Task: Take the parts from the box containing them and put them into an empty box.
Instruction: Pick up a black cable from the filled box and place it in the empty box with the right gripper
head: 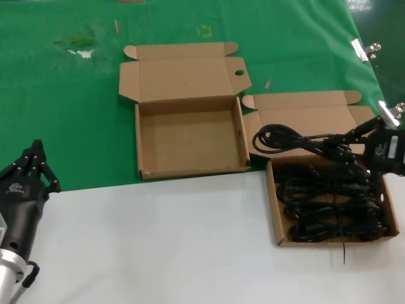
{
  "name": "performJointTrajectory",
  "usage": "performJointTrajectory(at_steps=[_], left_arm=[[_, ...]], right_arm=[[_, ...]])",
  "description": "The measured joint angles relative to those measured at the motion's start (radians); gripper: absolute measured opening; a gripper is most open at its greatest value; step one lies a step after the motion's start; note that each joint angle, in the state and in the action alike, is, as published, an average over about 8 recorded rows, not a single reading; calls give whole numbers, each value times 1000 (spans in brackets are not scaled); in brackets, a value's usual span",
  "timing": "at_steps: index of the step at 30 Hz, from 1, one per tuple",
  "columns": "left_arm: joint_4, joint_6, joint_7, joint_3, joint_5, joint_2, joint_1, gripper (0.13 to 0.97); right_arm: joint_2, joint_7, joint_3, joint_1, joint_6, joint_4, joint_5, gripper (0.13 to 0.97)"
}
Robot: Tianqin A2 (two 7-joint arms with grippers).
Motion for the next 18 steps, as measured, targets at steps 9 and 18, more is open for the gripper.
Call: performJointTrajectory(at_steps=[9,18], left_arm=[[0,0,0,0,0,0,0,140],[0,0,0,0,0,0,0,140]], right_arm=[[-121,-79,-56,120,15,-100,-41,168],[-246,-128,-115,210,24,-178,-71,168]])
